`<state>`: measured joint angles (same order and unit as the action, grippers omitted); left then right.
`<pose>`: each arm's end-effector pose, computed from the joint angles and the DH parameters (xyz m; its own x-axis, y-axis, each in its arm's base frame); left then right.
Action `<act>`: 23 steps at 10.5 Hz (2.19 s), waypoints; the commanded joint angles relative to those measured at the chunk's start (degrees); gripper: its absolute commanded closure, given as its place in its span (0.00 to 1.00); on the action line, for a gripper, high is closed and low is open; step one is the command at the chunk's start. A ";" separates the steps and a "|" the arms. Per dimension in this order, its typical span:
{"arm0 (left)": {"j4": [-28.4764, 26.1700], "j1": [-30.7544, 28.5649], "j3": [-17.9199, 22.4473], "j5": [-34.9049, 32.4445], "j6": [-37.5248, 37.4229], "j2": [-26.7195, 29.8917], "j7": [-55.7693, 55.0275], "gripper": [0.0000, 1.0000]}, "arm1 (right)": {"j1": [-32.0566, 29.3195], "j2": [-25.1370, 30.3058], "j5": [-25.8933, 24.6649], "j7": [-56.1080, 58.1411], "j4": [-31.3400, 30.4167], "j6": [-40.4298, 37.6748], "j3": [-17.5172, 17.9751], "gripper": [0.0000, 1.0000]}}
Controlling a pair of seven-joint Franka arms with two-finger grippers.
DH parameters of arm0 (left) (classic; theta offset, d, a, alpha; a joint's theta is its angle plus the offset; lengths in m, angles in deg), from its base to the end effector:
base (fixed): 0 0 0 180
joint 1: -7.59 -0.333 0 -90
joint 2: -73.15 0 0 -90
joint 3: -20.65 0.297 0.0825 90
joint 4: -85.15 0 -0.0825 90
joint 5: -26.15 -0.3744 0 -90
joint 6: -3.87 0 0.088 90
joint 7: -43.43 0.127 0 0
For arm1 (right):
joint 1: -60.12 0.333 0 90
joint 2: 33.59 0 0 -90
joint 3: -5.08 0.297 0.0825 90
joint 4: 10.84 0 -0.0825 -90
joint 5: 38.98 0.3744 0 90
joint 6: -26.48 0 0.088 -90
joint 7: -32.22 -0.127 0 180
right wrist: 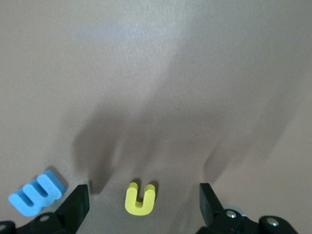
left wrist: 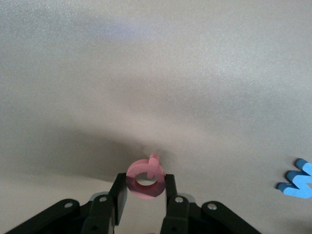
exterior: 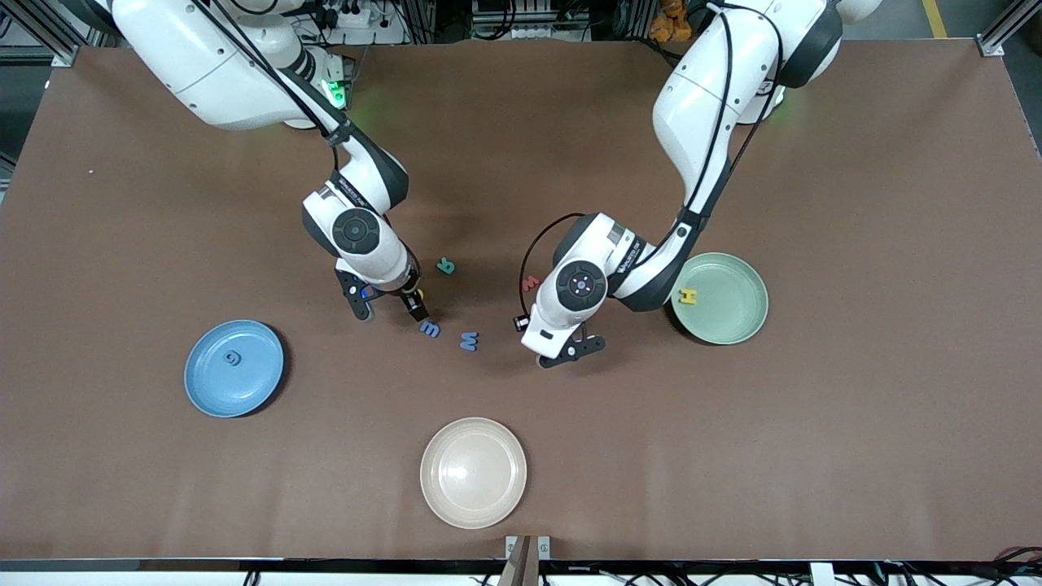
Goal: Sort upper and lower case letters into plates
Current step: 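Carry the pink a to the green plate and release it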
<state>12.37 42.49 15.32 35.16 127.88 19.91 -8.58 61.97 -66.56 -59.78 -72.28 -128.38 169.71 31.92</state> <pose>0.5557 -0.4628 0.1644 0.9316 0.3126 -0.1853 0.3325 -0.9390 0.0876 0.4974 0.2795 0.1490 0.4663 -0.8839 -0.0360 -0.8830 -0.4676 0.0415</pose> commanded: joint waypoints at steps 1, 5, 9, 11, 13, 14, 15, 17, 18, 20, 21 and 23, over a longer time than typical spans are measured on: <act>-0.43 -1.84 0.06 1.28 -4.28 2.44 3.04 0.69 | -0.97 1.76 -2.21 -5.33 -1.82 2.47 0.58 0.00; -0.78 -8.52 0.75 0.66 -18.94 8.49 18.12 0.68 | -0.97 1.06 -9.78 -13.36 -2.08 2.75 0.67 0.00; -7.85 -18.09 0.58 -8.11 -34.26 17.44 43.78 0.68 | -0.53 0.79 -9.78 -14.50 -2.26 3.36 1.37 0.00; -17.09 -22.58 0.23 -12.42 -31.48 21.77 49.09 0.68 | -0.53 0.35 -9.87 -15.21 -2.17 3.63 1.55 0.00; -27.61 -26.01 0.23 -12.61 -17.83 23.00 54.46 0.68 | -0.53 0.01 -9.87 -15.21 -2.17 3.63 1.64 0.00; -31.33 -27.16 0.23 -12.61 -13.14 23.71 55.61 0.66 | -0.53 -0.17 -9.87 -15.21 -2.26 3.72 1.64 0.00; -31.54 -27.00 0.23 -12.52 -12.91 23.63 55.44 0.52 | -0.62 -0.17 -9.87 -15.21 -2.26 3.98 1.64 0.00; -31.63 -26.56 0.14 -12.09 -12.82 23.36 53.43 0.00 | -0.62 -0.44 -9.87 -15.30 -2.17 4.07 1.64 0.00; -31.37 -26.38 0.14 -11.74 -12.82 23.45 53.07 0.00 | -0.62 -0.44 -9.87 -15.21 -2.17 4.07 1.64 0.00; -29.80 -24.28 -3.09 -11.47 -13.17 23.97 43.73 0.00 | -0.62 -0.52 -9.87 -15.30 -2.26 3.98 1.64 0.00; -27.61 -23.92 -7.11 -11.47 -13.18 23.63 36.53 0.00 | -0.62 -0.53 -9.87 -15.30 -2.26 3.98 1.64 0.00; -19.55 -21.13 -11.19 -11.64 -13.09 18.47 22.11 0.00 | -0.62 -0.53 -9.87 -15.30 -2.26 3.98 1.64 0.09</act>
<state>-13.17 19.09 5.55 23.96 115.04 42.23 21.77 62.02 -67.10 -68.11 -85.33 -129.99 172.73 32.93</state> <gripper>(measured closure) 0.000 0.009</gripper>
